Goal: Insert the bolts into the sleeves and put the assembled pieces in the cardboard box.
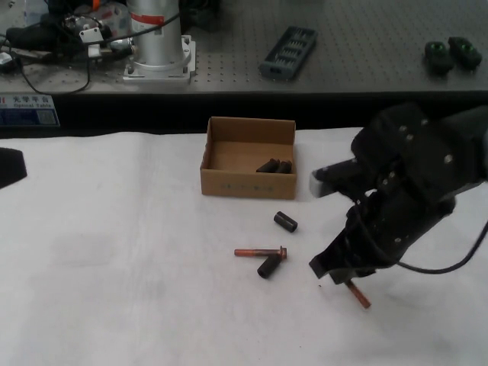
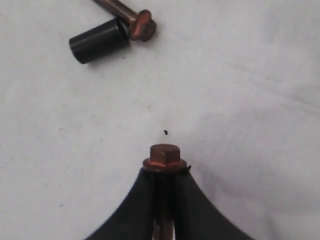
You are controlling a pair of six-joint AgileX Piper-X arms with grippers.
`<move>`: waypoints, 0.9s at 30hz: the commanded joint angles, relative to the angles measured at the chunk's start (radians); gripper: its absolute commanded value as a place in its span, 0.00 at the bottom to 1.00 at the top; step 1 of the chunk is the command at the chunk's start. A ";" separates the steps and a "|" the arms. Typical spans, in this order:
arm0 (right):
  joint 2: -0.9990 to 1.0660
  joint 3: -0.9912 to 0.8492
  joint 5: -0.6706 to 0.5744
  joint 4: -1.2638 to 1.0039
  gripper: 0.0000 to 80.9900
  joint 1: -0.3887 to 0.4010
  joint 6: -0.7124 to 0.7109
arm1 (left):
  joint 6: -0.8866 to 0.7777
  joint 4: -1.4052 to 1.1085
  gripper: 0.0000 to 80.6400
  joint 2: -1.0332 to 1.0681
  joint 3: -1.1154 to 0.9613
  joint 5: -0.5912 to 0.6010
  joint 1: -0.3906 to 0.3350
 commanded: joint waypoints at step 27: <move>-0.483 -0.001 -0.026 0.402 0.04 -0.002 -0.082 | 0.181 -0.252 0.48 0.784 -0.209 -0.207 -0.546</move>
